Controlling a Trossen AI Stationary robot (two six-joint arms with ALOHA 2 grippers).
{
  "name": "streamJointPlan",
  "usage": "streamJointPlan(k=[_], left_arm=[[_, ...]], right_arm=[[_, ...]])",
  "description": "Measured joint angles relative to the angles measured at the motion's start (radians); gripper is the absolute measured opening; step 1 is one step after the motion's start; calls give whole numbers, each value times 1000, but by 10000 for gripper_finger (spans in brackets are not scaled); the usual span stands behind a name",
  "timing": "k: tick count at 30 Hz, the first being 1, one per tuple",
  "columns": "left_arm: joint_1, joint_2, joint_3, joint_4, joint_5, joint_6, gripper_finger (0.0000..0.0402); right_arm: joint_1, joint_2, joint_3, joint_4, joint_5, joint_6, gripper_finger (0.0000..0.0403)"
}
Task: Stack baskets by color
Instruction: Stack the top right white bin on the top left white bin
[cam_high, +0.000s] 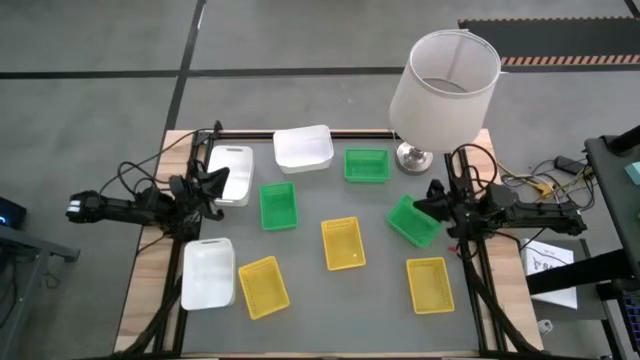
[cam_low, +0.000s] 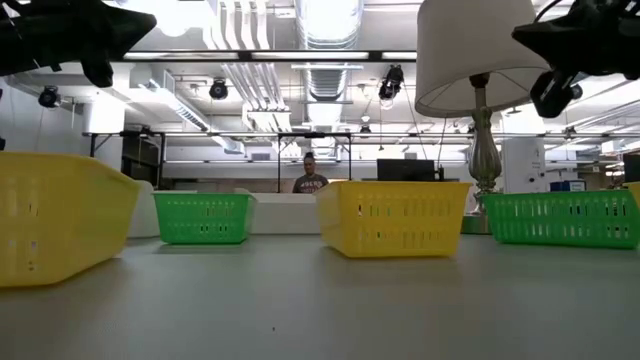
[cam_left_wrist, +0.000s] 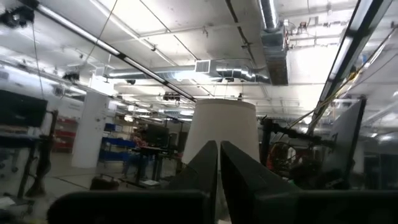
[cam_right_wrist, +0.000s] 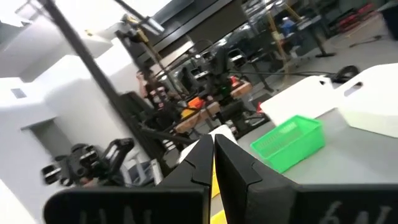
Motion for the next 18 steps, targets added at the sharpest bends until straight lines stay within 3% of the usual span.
streamJointPlan(k=[5,8,13,18], left_arm=[[0,0,1,1,27,-374,4],[0,0,7,21,-2,-427,4],[0,0,10,36,2,-461,4],[0,28,10,37,150,-516,4]], right_arm=[[0,3,0,12,190,-70,9],[0,11,0,16,292,-128,9],[0,40,0,74,251,-182,9],[0,97,0,167,224,-330,9]])
